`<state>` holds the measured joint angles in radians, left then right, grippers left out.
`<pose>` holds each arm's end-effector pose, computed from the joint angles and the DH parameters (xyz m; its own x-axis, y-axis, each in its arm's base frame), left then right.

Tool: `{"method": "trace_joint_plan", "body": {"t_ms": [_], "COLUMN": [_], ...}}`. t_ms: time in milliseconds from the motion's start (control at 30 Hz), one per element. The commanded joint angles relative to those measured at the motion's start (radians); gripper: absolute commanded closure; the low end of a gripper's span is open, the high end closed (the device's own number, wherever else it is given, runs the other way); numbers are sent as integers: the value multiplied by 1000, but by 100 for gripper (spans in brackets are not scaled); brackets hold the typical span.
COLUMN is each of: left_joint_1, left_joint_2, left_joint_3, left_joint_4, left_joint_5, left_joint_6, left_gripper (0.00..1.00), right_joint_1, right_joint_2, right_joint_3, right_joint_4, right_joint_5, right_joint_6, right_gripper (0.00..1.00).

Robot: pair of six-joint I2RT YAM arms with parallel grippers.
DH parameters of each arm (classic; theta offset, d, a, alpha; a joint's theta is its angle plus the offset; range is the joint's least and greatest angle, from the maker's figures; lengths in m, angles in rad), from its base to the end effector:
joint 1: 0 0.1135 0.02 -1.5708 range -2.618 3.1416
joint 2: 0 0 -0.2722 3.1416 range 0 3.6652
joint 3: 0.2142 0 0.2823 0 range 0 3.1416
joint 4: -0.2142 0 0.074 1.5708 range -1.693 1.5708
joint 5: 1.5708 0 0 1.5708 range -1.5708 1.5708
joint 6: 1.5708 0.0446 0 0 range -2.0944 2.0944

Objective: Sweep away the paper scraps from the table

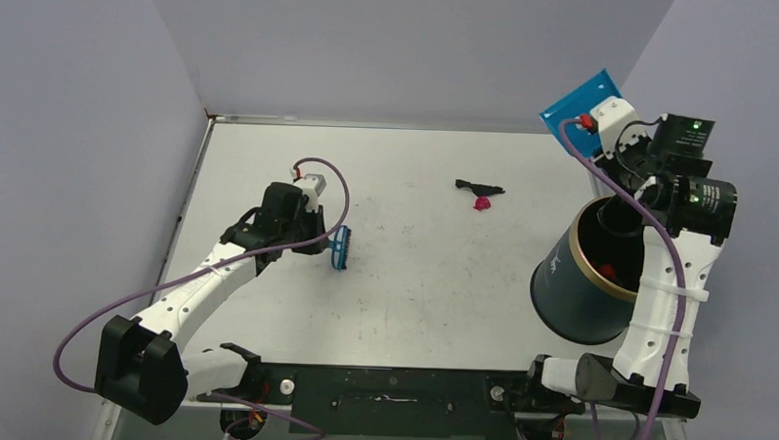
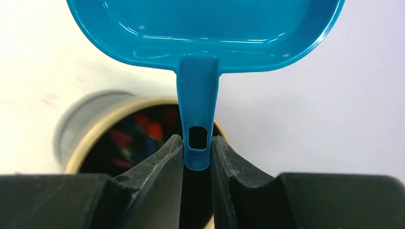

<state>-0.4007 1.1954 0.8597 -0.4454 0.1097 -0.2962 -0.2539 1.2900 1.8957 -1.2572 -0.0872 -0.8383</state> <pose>0.2600 -0.1155 0.2492 -0.7541 0.0044 -0.6567 0.2501 0.9265 -0.2810 0.2249 -0.0544 0.5096 -0.5287 -0.6280 -0.5710 -0.3139 0.7697 -0.5559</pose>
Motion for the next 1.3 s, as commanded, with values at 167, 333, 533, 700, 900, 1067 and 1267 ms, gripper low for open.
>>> {"method": "trace_joint_plan", "body": {"t_ms": [167, 333, 533, 700, 900, 1067, 1267], "left_joint_1": [-21, -82, -152, -183, -216, -225, -219], "left_joint_2": [18, 129, 439, 692, 1039, 1298, 1418], "left_joint_3": [169, 290, 585, 801, 1142, 1467, 1505], "left_joint_4": [115, 306, 366, 529, 584, 508, 526], "left_joint_5": [112, 154, 107, 115, 143, 137, 162], "left_joint_6": [-97, -259, -391, -497, -594, -682, -731], "left_gripper": [100, 100, 100, 100, 100, 100, 100], "right_joint_1": [219, 234, 237, 235, 210, 179, 157], "right_joint_2": [-7, -100, -190, -220, -299, -297, -299], "right_joint_3": [-65, -220, -352, -396, -453, -457, -445], "right_joint_4": [33, 157, 219, 219, 193, 154, 136], "right_joint_5": [-250, -288, -349, -391, -415, -456, -453], "right_joint_6": [317, 388, 426, 450, 425, 417, 417], "right_gripper": [95, 95, 95, 95, 95, 95, 95]}}
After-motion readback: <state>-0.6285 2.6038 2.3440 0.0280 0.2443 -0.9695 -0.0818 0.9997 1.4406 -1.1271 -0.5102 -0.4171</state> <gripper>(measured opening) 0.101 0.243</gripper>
